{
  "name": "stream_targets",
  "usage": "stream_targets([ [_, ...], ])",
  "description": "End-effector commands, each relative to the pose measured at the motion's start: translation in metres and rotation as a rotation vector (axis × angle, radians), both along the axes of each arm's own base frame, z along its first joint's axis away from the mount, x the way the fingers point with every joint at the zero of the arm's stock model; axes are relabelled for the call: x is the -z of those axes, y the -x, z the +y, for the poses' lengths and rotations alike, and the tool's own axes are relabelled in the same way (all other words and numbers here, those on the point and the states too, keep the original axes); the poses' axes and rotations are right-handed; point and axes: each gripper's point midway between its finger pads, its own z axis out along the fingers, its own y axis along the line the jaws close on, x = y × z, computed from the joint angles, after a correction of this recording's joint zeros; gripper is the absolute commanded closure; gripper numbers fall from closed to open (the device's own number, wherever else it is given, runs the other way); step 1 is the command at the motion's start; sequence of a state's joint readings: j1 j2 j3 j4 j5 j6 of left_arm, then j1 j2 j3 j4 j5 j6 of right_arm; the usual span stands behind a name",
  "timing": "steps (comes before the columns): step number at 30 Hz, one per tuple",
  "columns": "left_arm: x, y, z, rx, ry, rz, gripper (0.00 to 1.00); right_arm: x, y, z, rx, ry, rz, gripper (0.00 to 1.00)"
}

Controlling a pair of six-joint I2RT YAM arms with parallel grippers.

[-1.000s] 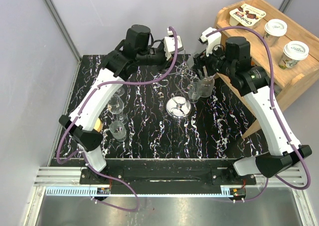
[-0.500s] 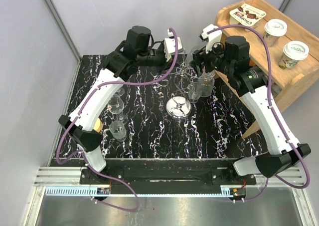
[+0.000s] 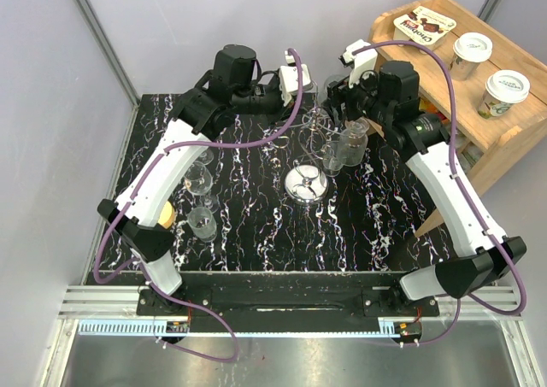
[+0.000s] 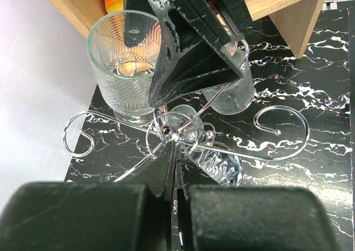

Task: Place the wine glass upside down on the wine glass rack
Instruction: Turn the wine glass upside down at the wine rack.

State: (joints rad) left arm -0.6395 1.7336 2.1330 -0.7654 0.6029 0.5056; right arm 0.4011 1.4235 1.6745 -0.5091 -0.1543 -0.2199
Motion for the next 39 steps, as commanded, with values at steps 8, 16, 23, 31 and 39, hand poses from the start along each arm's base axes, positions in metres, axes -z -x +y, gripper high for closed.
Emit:
stream_targets([
  [8,-0.024,0.011,0.006,0.018,0.040,-0.068,1.00,-0.078,0.003,-0.007,0.026,-0.081,-0.199,0.88],
  [16,-0.026,0.012,0.007,0.019,0.043,-0.072,1.00,-0.083,0.005,-0.009,0.033,-0.076,-0.207,0.88],
  [23,-0.023,0.011,0.006,0.018,0.037,-0.067,1.00,-0.091,0.008,-0.011,0.037,-0.080,-0.221,0.89],
  [31,-0.039,0.013,0.006,0.021,0.066,-0.090,1.00,-0.117,0.020,-0.013,0.020,-0.102,-0.242,0.89],
  [39,-0.064,0.021,0.014,0.101,0.175,-0.024,0.81,-0.128,0.053,0.006,-0.117,-0.205,-0.183,0.89],
])
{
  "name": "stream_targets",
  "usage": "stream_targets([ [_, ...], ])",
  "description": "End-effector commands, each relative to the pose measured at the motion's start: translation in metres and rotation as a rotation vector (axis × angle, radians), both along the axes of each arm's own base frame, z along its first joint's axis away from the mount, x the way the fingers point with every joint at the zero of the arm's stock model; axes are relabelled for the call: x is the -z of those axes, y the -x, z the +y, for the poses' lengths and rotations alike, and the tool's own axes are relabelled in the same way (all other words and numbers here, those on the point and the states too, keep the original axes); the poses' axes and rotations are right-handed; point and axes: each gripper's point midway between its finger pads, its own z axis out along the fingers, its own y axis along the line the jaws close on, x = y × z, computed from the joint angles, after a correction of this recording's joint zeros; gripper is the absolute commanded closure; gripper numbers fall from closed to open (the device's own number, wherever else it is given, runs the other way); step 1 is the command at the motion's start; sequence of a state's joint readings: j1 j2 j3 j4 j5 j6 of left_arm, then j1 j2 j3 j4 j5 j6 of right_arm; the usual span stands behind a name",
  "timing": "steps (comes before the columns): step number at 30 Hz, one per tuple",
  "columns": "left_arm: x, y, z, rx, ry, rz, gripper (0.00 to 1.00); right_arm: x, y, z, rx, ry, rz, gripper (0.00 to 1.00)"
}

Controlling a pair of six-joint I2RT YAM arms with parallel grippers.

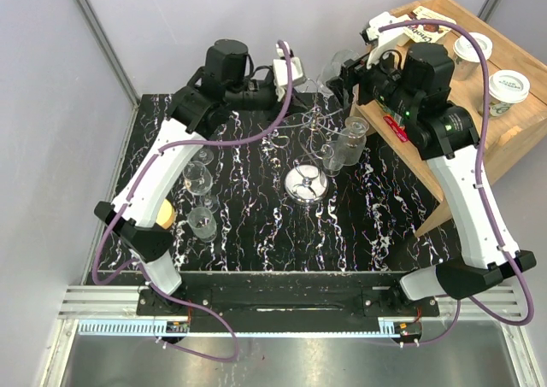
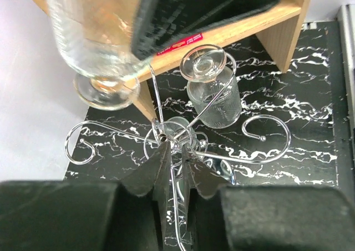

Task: Place the wine glass upside down on the wine glass rack
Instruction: Turn the wine glass upside down at the wine rack.

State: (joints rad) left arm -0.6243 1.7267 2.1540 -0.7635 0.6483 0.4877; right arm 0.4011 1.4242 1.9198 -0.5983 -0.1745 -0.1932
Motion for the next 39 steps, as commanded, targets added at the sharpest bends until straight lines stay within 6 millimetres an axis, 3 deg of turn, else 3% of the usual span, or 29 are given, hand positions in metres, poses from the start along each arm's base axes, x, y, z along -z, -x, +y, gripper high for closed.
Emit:
stream_targets([
  [1,-0.054,0.016,0.014,0.097,0.159,-0.011,0.76,-0.041,0.035,0.014,-0.130,-0.128,-0.047,0.89],
  [6,-0.050,0.033,0.024,0.198,0.161,0.001,0.54,-0.041,0.060,0.028,-0.250,-0.167,-0.012,0.89],
  [12,-0.042,0.043,0.031,0.241,0.149,0.000,0.44,-0.049,0.083,0.037,-0.357,-0.193,0.010,0.89],
  [17,-0.038,0.053,0.031,0.300,0.156,0.023,0.36,-0.050,0.088,0.042,-0.405,-0.199,0.015,0.89],
  [23,-0.035,0.044,0.029,0.275,0.158,0.023,0.33,-0.050,0.095,0.051,-0.465,-0.230,0.052,0.89],
  [30,-0.048,0.033,0.027,0.241,0.187,0.005,0.32,-0.047,0.099,0.054,-0.492,-0.231,0.065,0.89],
  [39,-0.042,0.037,0.024,0.280,0.189,0.032,0.32,-0.047,0.101,0.055,-0.504,-0.233,0.068,0.90],
])
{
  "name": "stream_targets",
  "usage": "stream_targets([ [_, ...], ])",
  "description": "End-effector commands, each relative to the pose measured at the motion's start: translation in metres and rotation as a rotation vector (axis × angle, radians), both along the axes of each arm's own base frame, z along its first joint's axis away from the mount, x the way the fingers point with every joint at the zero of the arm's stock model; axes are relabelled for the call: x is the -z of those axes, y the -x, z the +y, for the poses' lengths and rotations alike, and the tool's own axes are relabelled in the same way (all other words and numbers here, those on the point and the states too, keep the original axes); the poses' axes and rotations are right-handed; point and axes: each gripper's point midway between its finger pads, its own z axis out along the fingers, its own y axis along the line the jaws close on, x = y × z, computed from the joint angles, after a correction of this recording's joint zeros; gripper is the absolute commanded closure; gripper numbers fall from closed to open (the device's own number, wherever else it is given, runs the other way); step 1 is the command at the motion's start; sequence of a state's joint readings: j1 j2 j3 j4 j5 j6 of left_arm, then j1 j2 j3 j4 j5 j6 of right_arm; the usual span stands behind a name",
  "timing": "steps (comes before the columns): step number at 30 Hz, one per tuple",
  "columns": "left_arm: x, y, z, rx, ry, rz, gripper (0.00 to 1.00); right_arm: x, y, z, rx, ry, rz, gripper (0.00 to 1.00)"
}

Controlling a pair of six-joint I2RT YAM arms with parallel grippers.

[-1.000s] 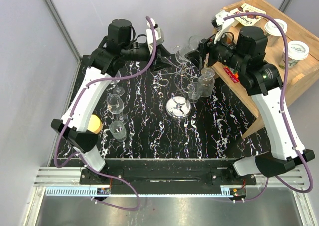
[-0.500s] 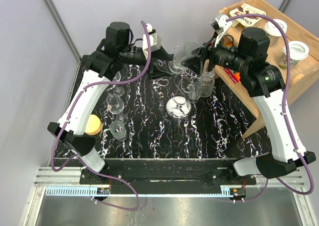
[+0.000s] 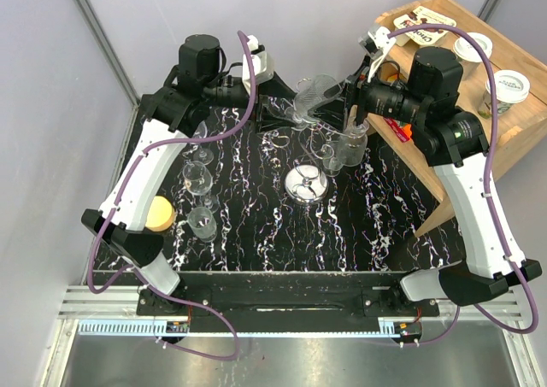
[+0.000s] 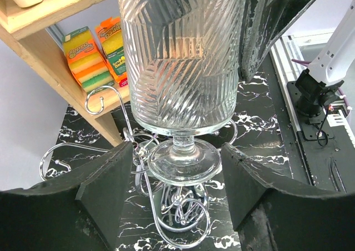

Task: Place the wine glass upside down on the wine glass rack
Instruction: Turn the wine glass upside down at the wine rack.

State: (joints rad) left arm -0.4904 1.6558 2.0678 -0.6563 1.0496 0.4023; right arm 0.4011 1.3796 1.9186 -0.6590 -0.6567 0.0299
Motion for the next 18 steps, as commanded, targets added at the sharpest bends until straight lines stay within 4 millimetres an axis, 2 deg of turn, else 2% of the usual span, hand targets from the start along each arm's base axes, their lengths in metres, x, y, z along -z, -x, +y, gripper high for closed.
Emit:
stream_targets([
  [1,-0.0130,0.0068,-0.0013,0.046,0.039,-0.031,0.32,-0.0398,0.0147,-0.0007,-0.034,-0.069,-0.120,0.90],
  [12,-0.0045,0.0070,-0.0062,0.058,0.031,-0.014,0.32,-0.0445,0.0136,0.0015,-0.044,-0.083,-0.120,0.90],
  [18,-0.0096,0.0047,-0.0063,0.039,0.040,-0.027,0.32,-0.0405,0.0120,0.0021,-0.044,-0.078,-0.115,0.90],
])
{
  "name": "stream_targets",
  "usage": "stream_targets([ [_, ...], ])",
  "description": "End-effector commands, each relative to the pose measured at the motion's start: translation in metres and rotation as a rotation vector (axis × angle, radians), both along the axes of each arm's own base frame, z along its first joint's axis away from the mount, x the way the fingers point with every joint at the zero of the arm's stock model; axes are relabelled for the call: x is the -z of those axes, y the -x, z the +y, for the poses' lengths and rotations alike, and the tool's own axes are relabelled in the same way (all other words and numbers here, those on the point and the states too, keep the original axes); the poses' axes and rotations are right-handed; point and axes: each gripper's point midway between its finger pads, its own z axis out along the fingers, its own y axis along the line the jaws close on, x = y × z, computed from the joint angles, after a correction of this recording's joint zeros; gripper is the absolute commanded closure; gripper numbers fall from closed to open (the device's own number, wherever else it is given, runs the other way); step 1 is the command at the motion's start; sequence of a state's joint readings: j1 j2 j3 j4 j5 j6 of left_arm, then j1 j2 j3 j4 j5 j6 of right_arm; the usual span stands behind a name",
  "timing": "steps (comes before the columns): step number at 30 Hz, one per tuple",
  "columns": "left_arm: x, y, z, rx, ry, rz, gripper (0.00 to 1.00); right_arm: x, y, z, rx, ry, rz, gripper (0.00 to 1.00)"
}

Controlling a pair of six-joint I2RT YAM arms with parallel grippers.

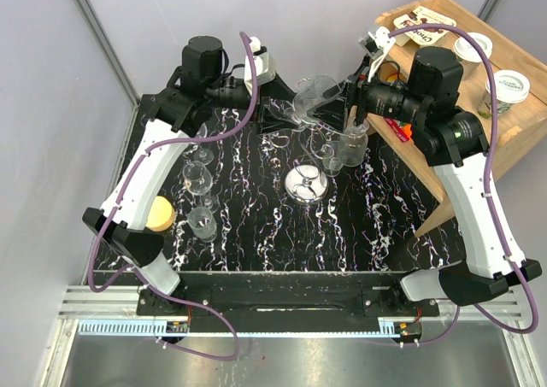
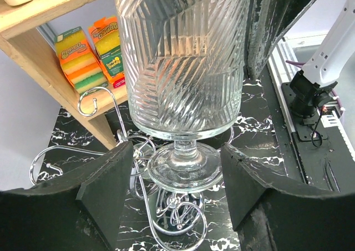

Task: Place the wine glass upside down on the wine glass rack
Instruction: Turn the wine glass upside down at the wine rack.

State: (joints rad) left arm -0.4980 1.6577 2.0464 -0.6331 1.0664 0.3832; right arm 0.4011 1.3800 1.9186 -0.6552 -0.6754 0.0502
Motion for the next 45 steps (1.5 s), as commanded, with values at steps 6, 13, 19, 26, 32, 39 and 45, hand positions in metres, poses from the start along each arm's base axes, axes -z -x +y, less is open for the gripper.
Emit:
stream_targets([
  [6,-0.023,0.001,0.003,0.009,0.055,-0.038,0.32,-0.039,0.010,-0.001,-0.026,-0.064,-0.132,0.90],
  [13,-0.011,0.005,-0.004,0.030,0.041,-0.015,0.32,-0.041,0.011,-0.001,-0.028,-0.071,-0.137,0.90],
  [19,-0.006,0.001,-0.011,0.024,0.031,-0.015,0.34,-0.044,0.010,0.001,-0.030,-0.080,-0.138,0.90],
  [26,-0.001,0.001,-0.019,0.018,0.012,-0.033,0.42,-0.043,0.008,0.002,-0.035,-0.077,-0.141,0.90],
  [32,0.003,-0.001,-0.025,0.018,0.003,-0.034,0.63,-0.042,0.010,0.001,-0.039,-0.069,-0.150,0.90],
  [39,0.000,-0.001,-0.026,0.006,0.005,-0.035,0.95,-0.036,0.011,-0.002,-0.026,-0.048,-0.162,0.89],
  [45,-0.004,-0.002,-0.025,-0.010,0.011,-0.015,1.00,-0.032,0.010,-0.003,-0.021,-0.042,-0.159,0.85],
])
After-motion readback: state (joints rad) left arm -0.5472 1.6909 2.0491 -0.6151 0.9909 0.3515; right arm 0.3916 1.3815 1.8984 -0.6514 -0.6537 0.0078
